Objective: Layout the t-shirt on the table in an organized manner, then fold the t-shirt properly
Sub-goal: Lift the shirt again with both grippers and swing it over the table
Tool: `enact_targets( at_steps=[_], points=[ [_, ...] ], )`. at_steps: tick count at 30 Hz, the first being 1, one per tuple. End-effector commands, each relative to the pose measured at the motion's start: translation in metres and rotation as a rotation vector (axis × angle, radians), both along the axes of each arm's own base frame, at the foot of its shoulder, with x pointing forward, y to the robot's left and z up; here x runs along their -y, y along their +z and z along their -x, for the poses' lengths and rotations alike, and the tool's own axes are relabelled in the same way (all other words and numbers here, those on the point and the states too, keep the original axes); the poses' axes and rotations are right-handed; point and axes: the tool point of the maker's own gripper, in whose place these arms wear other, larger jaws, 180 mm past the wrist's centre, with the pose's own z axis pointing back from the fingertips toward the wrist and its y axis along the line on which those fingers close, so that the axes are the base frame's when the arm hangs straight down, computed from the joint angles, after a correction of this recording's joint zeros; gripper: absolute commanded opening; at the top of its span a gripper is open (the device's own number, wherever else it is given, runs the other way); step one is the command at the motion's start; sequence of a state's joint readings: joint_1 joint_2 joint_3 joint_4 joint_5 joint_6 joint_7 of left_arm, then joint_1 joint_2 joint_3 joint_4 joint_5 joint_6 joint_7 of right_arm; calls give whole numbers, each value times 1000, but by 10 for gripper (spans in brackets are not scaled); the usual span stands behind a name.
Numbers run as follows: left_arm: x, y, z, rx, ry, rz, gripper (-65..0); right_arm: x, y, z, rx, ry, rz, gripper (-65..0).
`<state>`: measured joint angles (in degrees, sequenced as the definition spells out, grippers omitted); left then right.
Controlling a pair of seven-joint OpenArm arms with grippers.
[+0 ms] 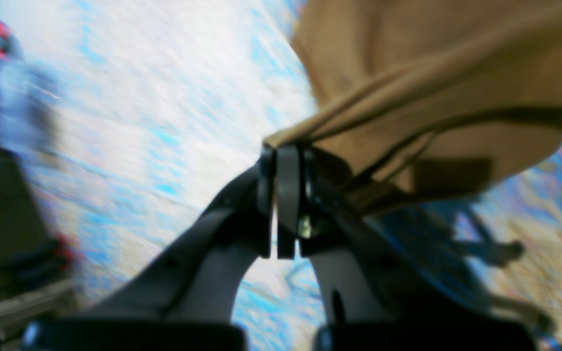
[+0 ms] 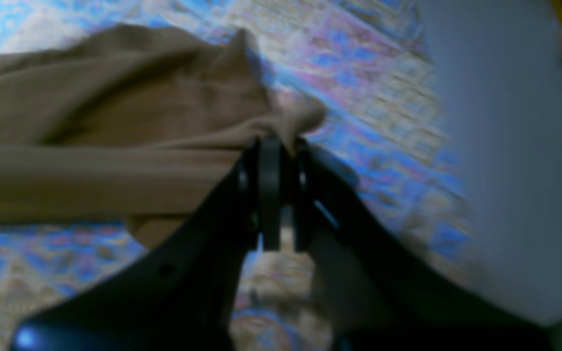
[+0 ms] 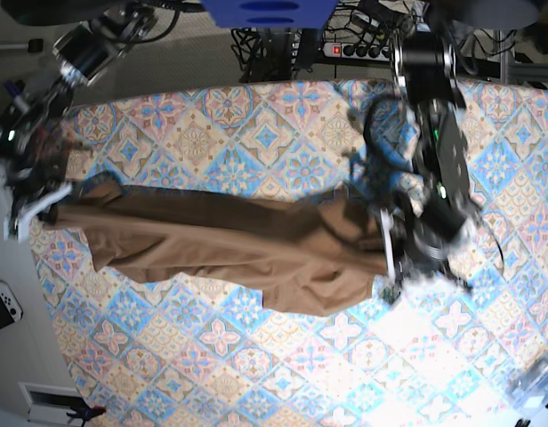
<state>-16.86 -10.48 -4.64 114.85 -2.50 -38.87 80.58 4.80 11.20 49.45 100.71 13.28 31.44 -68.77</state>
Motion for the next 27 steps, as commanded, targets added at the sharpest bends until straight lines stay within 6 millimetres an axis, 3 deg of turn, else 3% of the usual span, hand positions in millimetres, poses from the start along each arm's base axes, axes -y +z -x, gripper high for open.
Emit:
enact_targets(
  at_steps=[1,3,5,9,15,19,23,24,27],
  points=[
    [-5,23,-19,59,15,-3,-650,-4,48,-34,145,55,42,-650],
    [-9,40,-46,75,30,8,-650,-12,71,-65,172,102,49,-650],
    [-17,53,-73,65,76,30,-650,-17,80,-92,158,148,57,-650],
    [-36,68,-115,2,188,56,-650,-18,76,-135,63,191,86,-650],
    [-49,95,-157,-98,236,71,-650,-38,104,-205,103,259,50,-650],
    [-38,123,-184,-30,186,136,-650,-47,125,-237,156,281,8,-650],
    [-31,158,-212,64,197,253,-650,-57,165,-268,275,299,-52,-650],
    [-30,148,-217,66,222,296,-650,-57,178,-275,316,282,-73,-650],
    [-33,119,-219,9,271,345,-650,-49,243,-291,481,219,-94,-650]
  ],
)
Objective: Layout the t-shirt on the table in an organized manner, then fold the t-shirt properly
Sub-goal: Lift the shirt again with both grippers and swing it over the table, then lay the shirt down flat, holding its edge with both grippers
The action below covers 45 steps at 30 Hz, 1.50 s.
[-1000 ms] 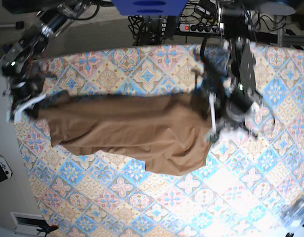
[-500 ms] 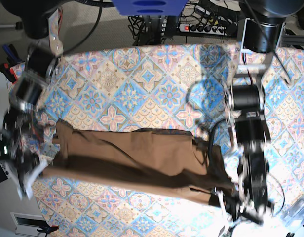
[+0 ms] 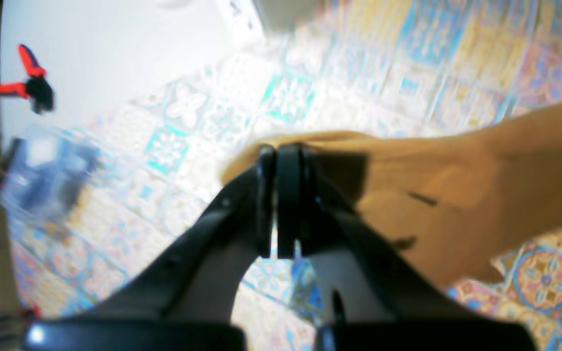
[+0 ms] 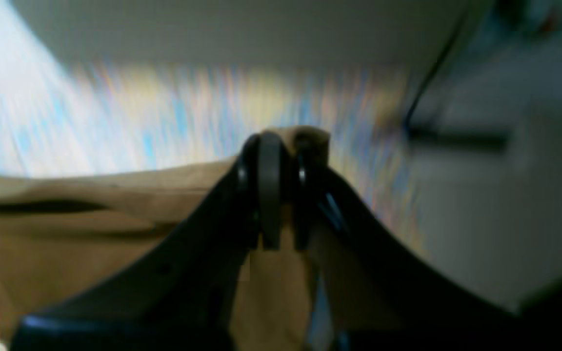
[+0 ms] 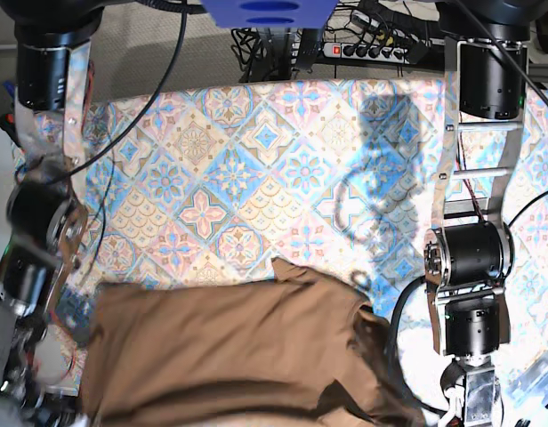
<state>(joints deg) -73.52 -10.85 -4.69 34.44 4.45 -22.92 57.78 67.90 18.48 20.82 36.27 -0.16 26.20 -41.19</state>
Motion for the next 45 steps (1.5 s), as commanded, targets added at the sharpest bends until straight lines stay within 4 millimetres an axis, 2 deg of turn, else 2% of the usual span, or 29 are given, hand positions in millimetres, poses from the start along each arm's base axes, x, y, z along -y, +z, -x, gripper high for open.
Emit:
enact_targets(
  at_steps=[1,4,6,7,8,9,11,12,14,17,19,22,25,27,29,32,35,39,42,45],
  points=[
    [-3,11,-1,4,-5,-9,-650,11,58,-2,123,-21,-3,-650],
    [-7,14,11,-54,-33,-72,-650,13,75,1,121,-26,20,-650],
    [-12,39,15,-20,-34,-119,-650,16,99,7,171,-38,50,-650],
    [-13,59,18,27,-32,-143,-650,17,116,12,212,-46,73,-650],
    [-15,85,21,92,-25,-170,-650,20,122,17,231,-56,90,-650],
    [-16,111,27,160,-13,-195,-650,28,108,24,211,-75,101,-650],
    [-19,150,44,247,7,-254,-650,38,64,35,136,-100,109,-650],
    [-21,156,54,269,10,-287,-650,43,44,42,100,-107,114,-650],
    [-13,151,64,313,-37,-358,-650,49,8,57,33,-112,129,-650],
    [4,135,81,352,-106,-475,-650,59,-21,76,-21,-138,139,-650],
    [16,113,100,376,-144,-524,-650,65,-35,90,-41,-159,156,-650],
    [18,78,132,381,-177,-582,-650,63,-58,110,-75,-143,216,-650],
    [23,26,156,300,-222,-584,-650,58,-125,142,-191,-137,207,-650],
    [22,-20,171,195,-250,-573,-650,53,-164,165,-267,-127,204,-650],
    [20,-59,190,101,-269,-556,-650,46,-189,182,-313,-114,206,-650],
    [10,-104,216,-17,-267,-528,-650,31,-228,205,-372,-87,180,-650],
    [5,-132,240,-95,-271,-511,-650,15,-262,228,-417,-64,146,-650],
    [4,-165,269,-191,-293,-497,-650,1,-292,254,-478,-47,118,-650],
    [5,-182,287,-244,-310,-484,-650,-4,-304,268,-508,-44,100,-650],
    [1,-202,311,-315,-314,-472,-650,9,-296,279,-480,-93,61,-650]
  ],
)
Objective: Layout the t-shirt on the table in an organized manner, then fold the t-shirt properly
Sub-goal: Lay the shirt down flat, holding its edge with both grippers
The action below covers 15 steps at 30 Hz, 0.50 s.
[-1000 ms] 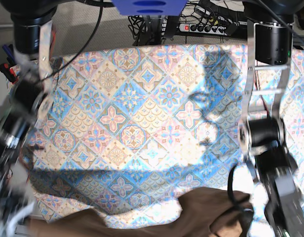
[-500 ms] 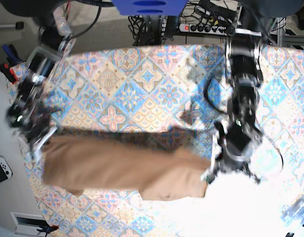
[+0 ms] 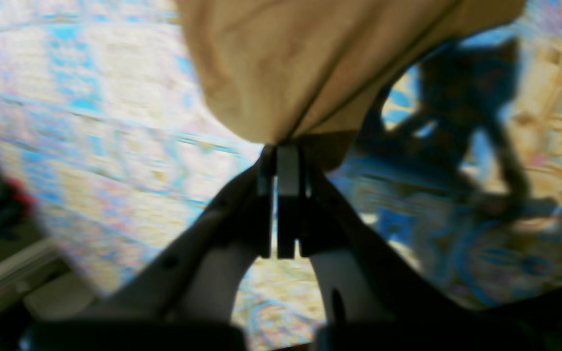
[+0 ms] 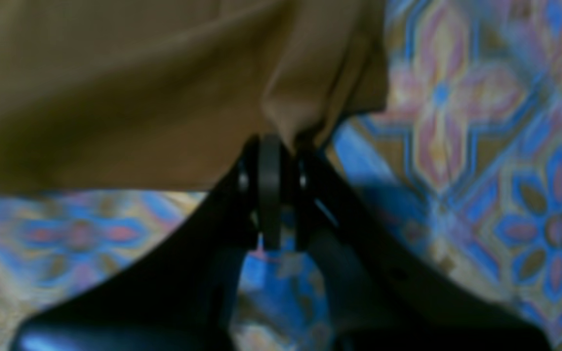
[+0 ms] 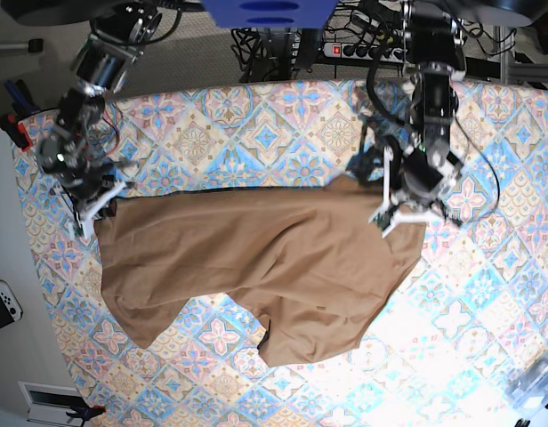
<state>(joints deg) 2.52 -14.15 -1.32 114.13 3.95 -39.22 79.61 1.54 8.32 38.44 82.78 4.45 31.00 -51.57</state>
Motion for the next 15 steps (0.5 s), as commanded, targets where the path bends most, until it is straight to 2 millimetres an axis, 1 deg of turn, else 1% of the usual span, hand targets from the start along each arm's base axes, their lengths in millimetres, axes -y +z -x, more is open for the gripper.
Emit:
enact_targets(
  at_steps=[1,3,4,7,9,12,15],
  points=[
    [-4,1,5,-2,8,-18,-650,15,19,-4,51,-26,28,-650],
    [-3,-12,23,-53,5,-16,-650,20,36,-5,99,-37,45,-650],
    [-3,-18,31,-74,7,-13,-650,22,42,-3,105,-39,56,-650],
    [0,-33,56,-143,1,-8,-650,31,42,16,66,-58,90,-650],
    [0,-42,72,-184,3,-9,-650,33,45,23,64,-61,109,-650],
    [0,-53,95,-242,3,-9,-650,35,38,40,45,-94,96,-650],
    [0,-60,113,-287,1,-8,-650,42,33,52,28,-129,95,-650]
  ],
)
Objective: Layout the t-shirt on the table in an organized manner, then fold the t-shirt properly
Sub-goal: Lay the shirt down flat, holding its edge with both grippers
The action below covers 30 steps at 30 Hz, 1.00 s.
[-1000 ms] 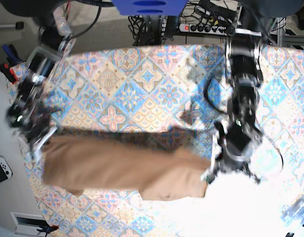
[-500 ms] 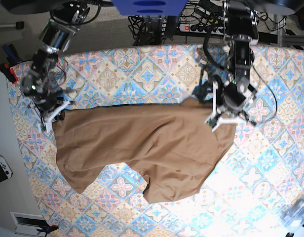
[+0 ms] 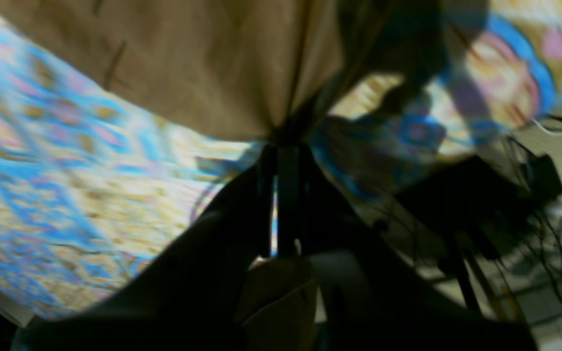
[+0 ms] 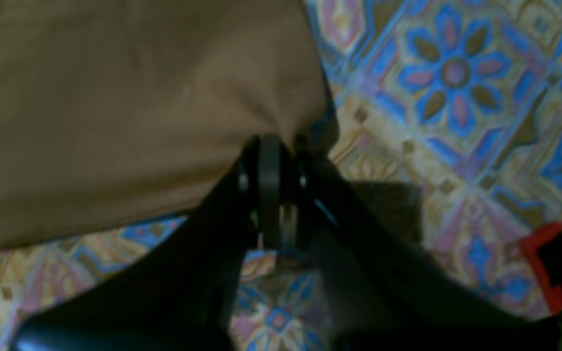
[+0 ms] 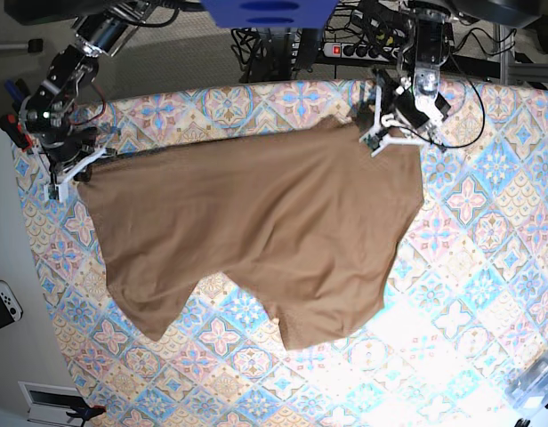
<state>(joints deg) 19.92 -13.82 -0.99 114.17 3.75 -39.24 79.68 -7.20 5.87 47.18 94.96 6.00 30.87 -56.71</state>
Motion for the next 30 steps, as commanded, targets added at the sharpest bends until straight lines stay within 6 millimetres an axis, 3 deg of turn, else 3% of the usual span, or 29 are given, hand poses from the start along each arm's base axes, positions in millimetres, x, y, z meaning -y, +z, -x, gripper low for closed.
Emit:
enact_targets(
  at_steps=[1,4,10,22,26,30],
  points=[
    [-4,3,2,6,3,-18,-650,12,16,-5,54,-11,30,-650],
    [-4,-1,14,-23,3,-18,-650,16,9,9,29,-36,25,-650],
    [2,-3,18,-33,10,0,-650,29,5,29,20,-114,17,-650],
    [2,-2,16,-25,19,0,-650,25,13,23,39,-93,33,-650],
    [14,-7,26,-37,91,52,-650,26,22,20,58,-88,52,-650],
    [27,-8,22,2,123,127,-650,27,38,15,93,-78,85,-650]
  ],
)
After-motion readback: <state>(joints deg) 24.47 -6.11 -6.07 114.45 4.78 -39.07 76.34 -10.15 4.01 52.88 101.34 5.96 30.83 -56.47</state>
